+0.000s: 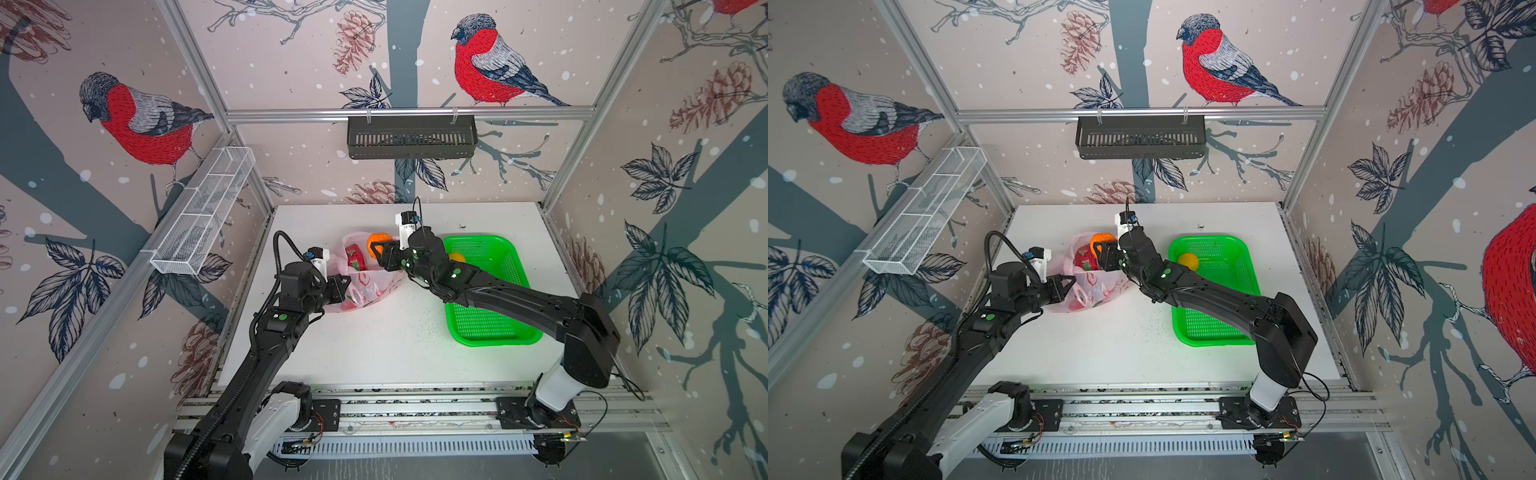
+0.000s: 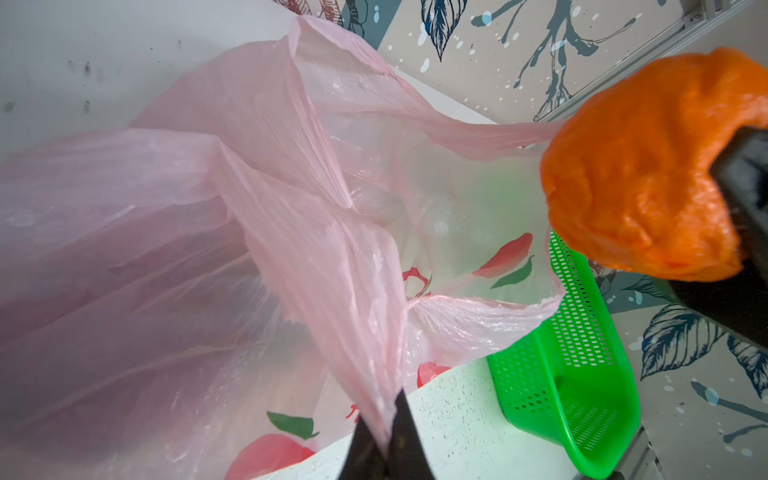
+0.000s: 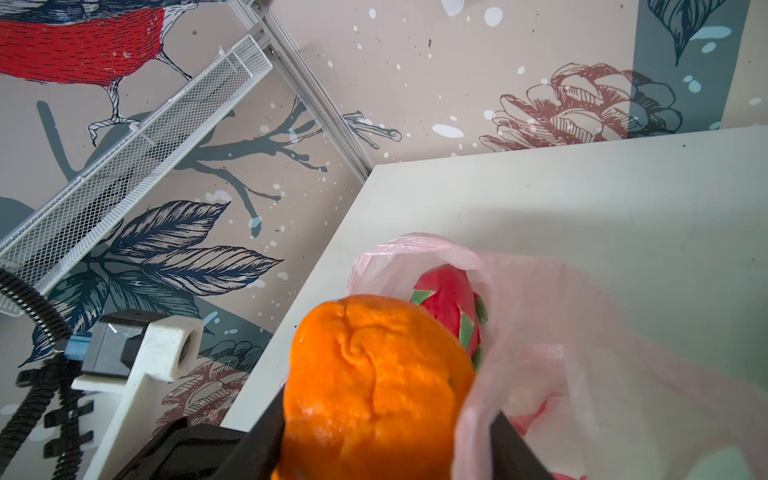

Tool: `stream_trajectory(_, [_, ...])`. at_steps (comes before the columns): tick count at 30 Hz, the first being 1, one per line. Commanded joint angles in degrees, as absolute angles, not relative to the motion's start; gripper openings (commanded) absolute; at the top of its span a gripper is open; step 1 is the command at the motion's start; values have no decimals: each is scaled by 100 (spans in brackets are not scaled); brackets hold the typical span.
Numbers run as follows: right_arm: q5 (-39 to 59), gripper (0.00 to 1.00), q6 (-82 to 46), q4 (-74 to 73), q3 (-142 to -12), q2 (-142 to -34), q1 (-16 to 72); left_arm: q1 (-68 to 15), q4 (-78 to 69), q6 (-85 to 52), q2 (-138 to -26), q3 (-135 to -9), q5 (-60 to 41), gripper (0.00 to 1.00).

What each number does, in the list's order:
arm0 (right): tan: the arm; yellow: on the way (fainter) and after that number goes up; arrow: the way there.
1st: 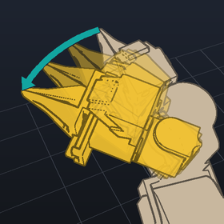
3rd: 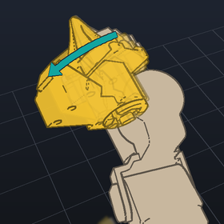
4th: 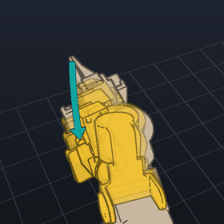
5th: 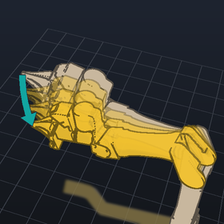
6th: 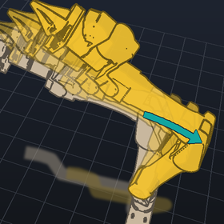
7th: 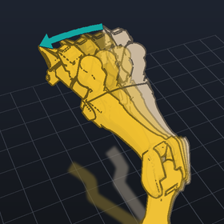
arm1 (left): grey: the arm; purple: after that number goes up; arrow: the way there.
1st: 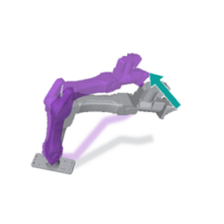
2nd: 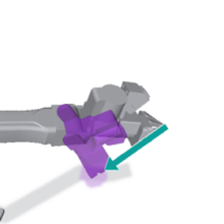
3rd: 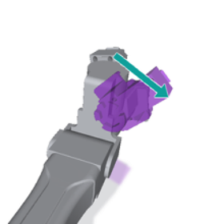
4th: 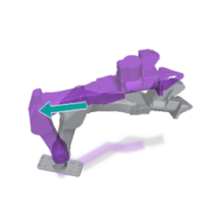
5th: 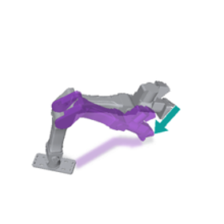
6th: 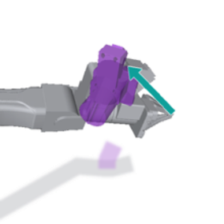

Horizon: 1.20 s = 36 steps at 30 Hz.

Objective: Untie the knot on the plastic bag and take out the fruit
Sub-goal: 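Lift the orange out of the bag and carry it over the green basket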

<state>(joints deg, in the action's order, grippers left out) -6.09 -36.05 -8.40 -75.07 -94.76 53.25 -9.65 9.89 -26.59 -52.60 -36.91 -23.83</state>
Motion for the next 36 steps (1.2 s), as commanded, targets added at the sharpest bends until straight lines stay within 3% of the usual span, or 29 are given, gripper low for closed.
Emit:
stream_trajectory(1, [-713, 27, -3464, -759, -7465, -9320, 5261, -949, 1069, -2480, -5233, -3791, -2289, 0])
stream_trajectory(36, [-1796, 27, -3155, -33, -5904, -7207, 3775, -712, 1463, -2124, -5169, -4122, -2279, 0])
